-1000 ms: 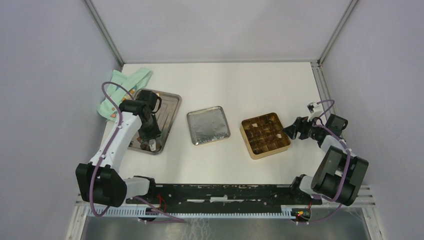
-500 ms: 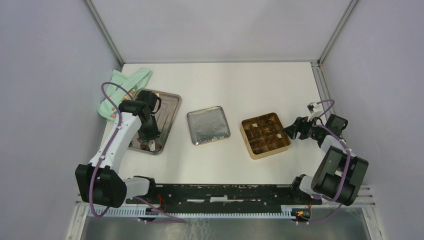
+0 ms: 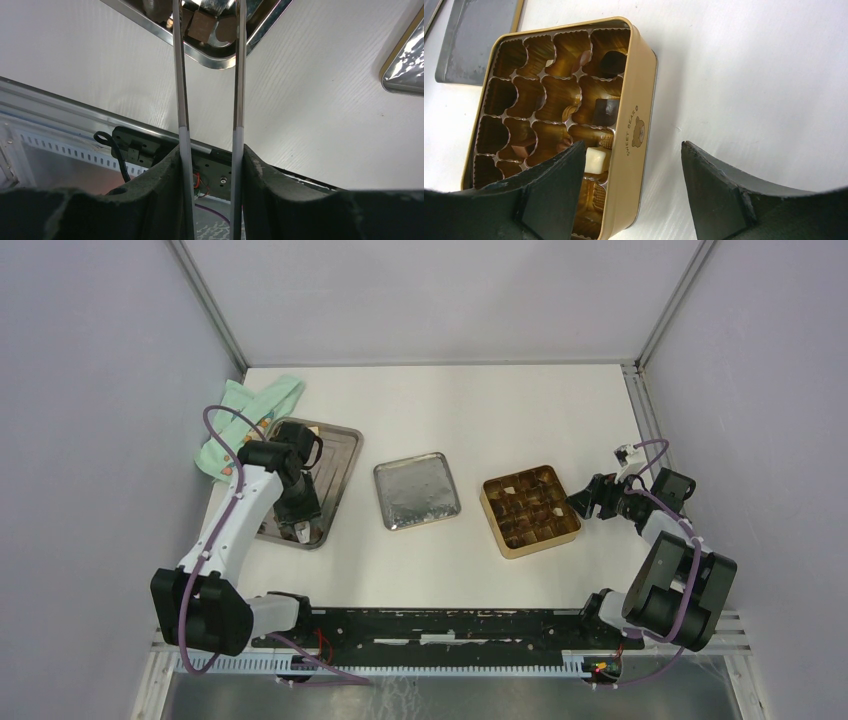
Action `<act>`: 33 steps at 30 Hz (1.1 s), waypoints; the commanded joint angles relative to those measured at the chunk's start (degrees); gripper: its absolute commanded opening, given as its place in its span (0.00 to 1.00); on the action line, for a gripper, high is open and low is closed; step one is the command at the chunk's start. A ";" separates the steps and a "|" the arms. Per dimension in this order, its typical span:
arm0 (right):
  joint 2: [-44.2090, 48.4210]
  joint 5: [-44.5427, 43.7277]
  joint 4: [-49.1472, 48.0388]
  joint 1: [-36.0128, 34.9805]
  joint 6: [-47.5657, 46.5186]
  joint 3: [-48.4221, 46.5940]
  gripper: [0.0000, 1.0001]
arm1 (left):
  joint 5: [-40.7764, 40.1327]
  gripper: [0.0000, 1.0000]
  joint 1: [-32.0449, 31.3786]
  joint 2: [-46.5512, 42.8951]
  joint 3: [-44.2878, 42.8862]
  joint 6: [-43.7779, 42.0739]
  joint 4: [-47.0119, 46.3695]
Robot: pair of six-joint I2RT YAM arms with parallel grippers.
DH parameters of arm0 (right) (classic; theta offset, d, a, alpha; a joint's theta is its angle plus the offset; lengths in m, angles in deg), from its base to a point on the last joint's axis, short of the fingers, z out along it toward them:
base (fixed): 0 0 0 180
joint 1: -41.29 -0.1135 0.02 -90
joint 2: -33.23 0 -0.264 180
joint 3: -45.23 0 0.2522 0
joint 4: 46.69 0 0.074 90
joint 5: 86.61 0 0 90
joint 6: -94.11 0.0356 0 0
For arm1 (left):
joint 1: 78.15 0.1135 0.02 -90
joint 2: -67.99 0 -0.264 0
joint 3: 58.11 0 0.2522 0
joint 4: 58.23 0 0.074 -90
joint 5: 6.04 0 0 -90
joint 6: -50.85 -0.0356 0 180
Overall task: Pack the chocolate
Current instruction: Pick up the fake chocolate from the plate.
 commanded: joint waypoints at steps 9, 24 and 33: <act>-0.46 1.69 -0.40 0.32 -0.95 -1.73 0.76 | -1.47 0.48 0.25 -1.45 1.50 -0.66 1.13; -0.50 1.60 -0.20 0.39 -1.12 -1.73 0.76 | -0.79 0.02 0.34 -0.81 1.33 -0.84 -0.67; -0.73 1.60 -0.18 0.41 -1.21 -1.79 0.76 | -1.39 0.02 0.27 -1.14 0.65 -1.30 -1.11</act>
